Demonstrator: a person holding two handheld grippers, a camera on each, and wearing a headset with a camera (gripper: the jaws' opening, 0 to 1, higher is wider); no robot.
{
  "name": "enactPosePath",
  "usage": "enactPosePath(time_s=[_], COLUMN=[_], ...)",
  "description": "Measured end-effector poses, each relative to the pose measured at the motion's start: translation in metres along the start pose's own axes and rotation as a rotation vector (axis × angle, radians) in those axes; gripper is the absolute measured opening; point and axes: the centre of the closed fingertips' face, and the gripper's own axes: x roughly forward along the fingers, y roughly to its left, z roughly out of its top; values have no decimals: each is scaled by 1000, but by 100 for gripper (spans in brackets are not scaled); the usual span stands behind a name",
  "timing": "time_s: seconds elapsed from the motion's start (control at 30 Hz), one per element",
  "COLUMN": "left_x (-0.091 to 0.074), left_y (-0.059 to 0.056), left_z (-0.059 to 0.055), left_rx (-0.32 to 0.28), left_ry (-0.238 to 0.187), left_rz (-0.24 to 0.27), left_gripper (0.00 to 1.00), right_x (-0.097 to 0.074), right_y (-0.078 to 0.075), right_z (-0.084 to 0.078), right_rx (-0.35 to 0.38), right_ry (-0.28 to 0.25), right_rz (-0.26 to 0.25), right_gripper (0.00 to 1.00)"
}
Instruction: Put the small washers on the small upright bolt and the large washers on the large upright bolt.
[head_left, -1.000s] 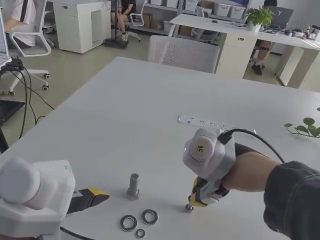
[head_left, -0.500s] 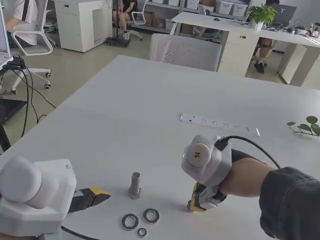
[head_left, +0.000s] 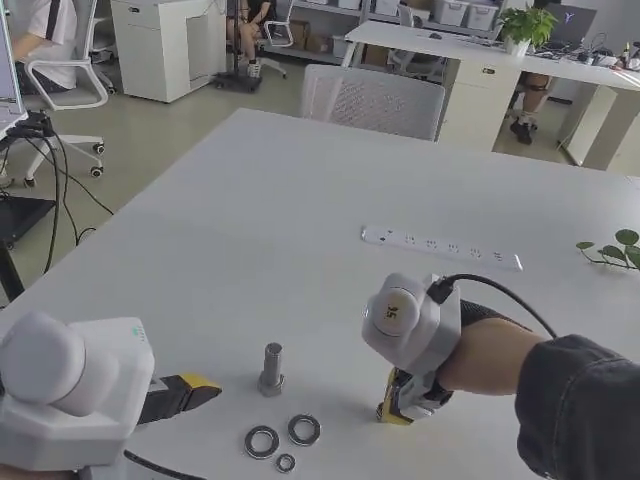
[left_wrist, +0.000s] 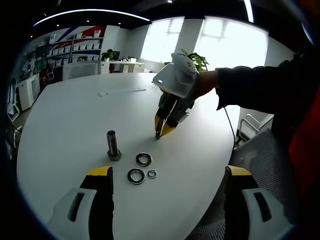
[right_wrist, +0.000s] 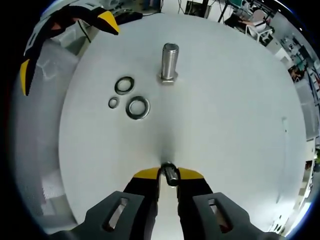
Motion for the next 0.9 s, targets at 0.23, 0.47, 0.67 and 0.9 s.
enactPosePath(time_s=[0.23,0.47,0.67,0.9], left_x=[0,1,1,2], left_y=[-1,-2,-3,-4], left_z=[0,1,1,2], left_rx=[0,2,4,9], left_ry=[1,2,2,1], left_rz=[0,-2,-6,-9], left_gripper=[92,92,92,92], right_x=[0,0,-6,-11], right_y=[-1,1,0,0], right_z=[0,-2,-3,-6], right_rx=[1,-2,19,39], right_ry=[-5,-4,-25,-43], right_rz=[-2,-5,-15,-26], right_gripper=[15,18,20,26])
